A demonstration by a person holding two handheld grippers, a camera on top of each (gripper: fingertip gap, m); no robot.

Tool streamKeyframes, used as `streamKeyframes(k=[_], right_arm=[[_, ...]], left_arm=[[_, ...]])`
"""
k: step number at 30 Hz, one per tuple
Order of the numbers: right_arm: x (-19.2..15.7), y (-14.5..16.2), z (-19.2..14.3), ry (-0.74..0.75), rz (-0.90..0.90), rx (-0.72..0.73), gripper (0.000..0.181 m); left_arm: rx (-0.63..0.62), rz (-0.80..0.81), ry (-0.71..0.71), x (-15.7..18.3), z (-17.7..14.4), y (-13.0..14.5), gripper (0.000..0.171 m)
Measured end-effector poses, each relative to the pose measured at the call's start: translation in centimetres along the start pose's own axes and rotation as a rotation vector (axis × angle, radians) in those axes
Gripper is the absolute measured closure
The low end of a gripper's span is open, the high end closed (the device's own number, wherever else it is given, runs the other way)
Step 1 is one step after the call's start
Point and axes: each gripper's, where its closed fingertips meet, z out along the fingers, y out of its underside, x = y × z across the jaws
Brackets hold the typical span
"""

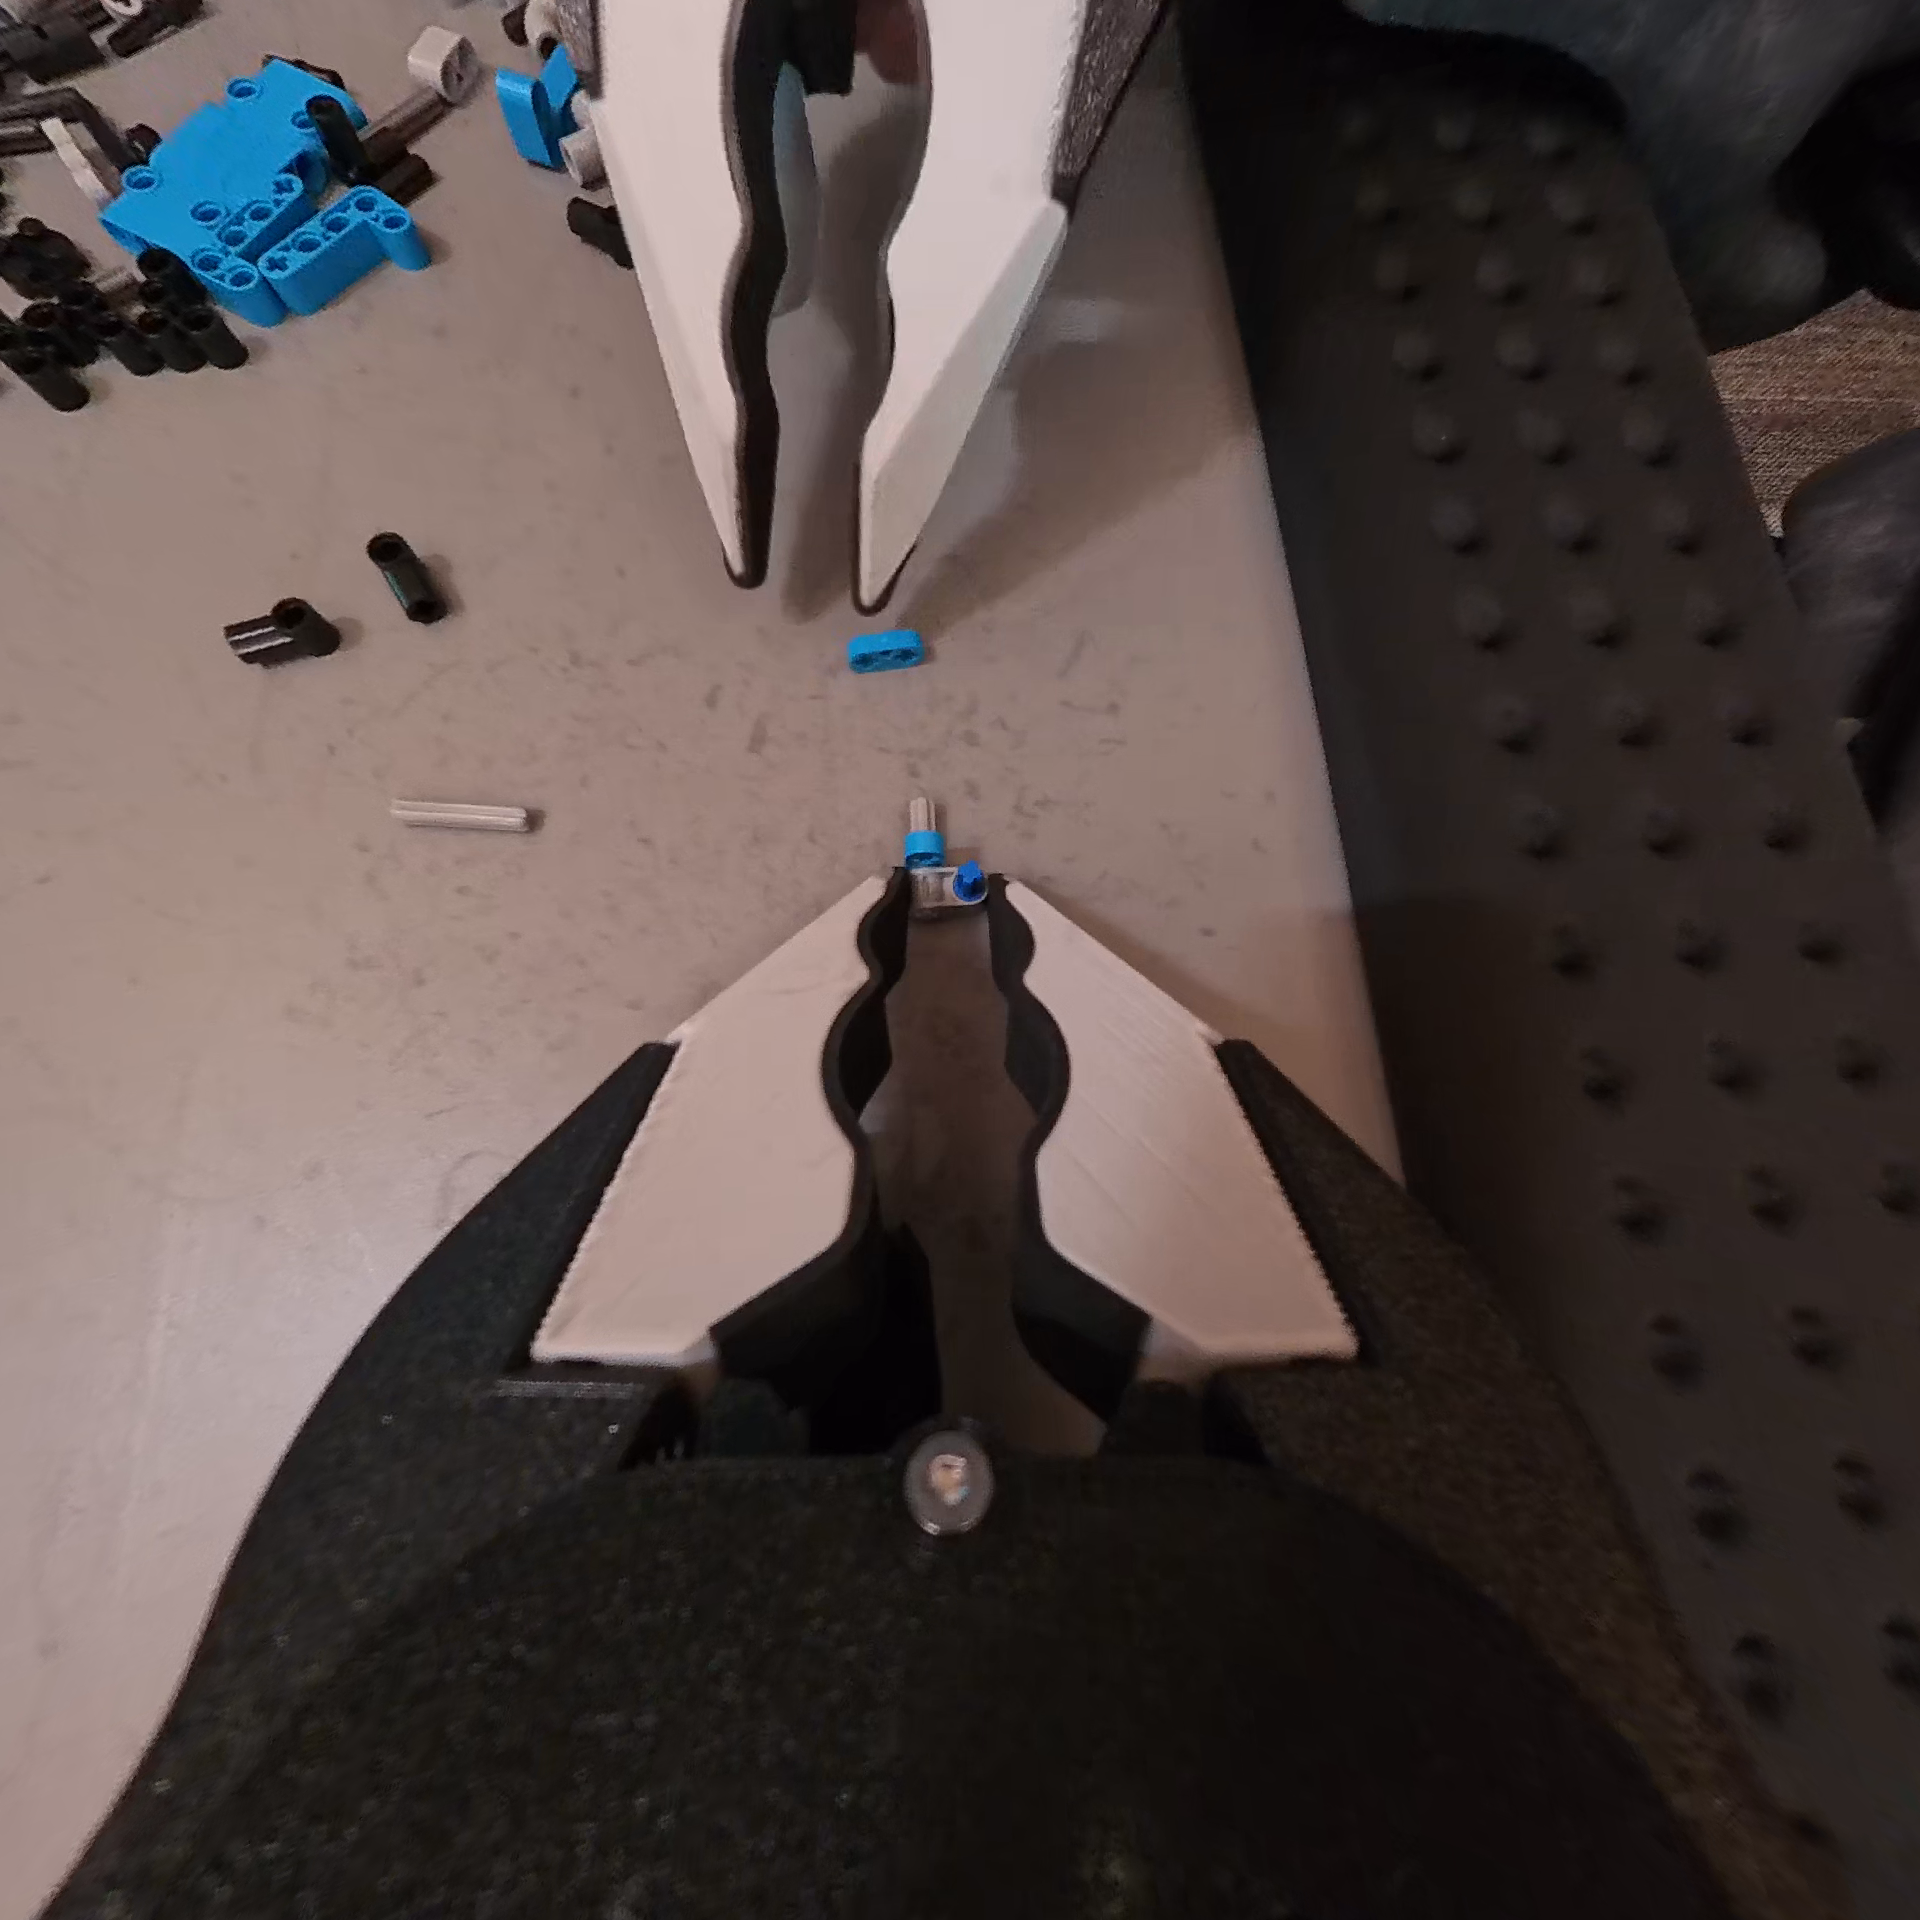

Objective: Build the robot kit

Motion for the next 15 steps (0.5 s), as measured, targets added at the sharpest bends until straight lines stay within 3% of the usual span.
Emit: streamKeyframes(k=[15], right_arm=[[-1.03,0.50,1.01,-0.088,0.006,-0.005,0.160]], left_arm=[[0.000,0.002,-0.002,0.01,0.01,0.02,0.157]])
